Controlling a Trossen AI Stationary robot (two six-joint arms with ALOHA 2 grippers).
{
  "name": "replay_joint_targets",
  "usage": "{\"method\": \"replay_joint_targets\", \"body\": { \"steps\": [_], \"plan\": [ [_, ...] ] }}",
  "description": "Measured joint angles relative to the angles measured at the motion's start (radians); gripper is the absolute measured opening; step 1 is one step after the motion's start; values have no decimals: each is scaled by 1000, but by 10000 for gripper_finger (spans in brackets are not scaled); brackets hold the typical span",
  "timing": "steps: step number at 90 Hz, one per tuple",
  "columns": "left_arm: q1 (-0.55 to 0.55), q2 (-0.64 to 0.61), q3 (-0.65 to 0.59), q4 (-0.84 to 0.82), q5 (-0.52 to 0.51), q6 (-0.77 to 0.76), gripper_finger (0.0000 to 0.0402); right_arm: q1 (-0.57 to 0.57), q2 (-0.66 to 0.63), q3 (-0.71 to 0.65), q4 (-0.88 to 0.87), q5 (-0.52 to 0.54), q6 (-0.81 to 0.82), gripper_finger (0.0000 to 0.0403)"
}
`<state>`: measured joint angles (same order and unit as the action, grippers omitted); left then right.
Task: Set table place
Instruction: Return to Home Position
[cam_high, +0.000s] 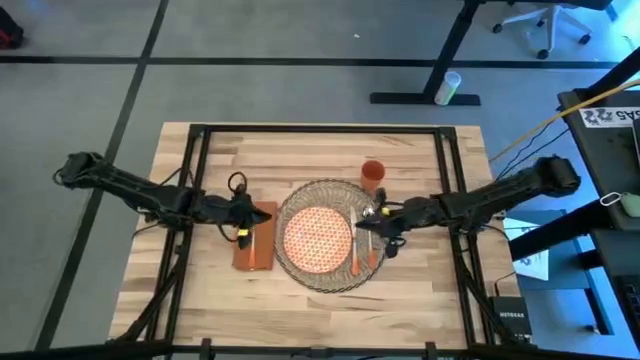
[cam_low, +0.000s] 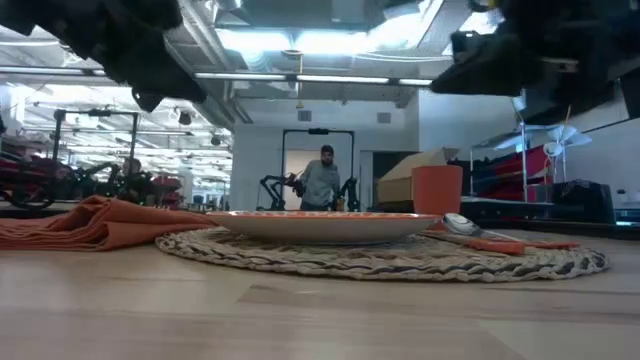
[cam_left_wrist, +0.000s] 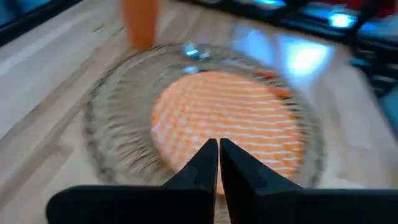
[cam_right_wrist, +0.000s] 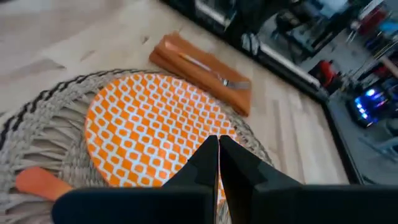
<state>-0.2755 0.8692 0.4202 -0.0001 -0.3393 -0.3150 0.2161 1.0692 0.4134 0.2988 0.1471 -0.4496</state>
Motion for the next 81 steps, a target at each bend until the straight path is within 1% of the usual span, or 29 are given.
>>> {"method": "replay_joint_targets", "body": {
  "steps": [11, 18, 34, 45, 70, 81],
  "plan": [
    [-39, -42, -63, 79, 20, 30, 0, 0, -87, -61, 31, 0, 0, 0],
    [-56, -78, -100, 95, 20, 30, 0, 0, -138, -90, 54, 8, -3, 0],
    [-81, -175, -182, 94, 20, 9, 0, 0, -258, -163, 48, 52, -21, 0],
    [-90, -263, -241, 91, 32, 3, 0, 0, -333, -211, 81, 71, -30, 0],
    [-115, -508, -369, 86, 34, -18, 0, 0, -522, -335, 144, 87, -54, 0],
    [-137, -603, -411, 48, 48, -27, 0, 0, -624, -404, 186, 88, -78, 0]
  ]
}}
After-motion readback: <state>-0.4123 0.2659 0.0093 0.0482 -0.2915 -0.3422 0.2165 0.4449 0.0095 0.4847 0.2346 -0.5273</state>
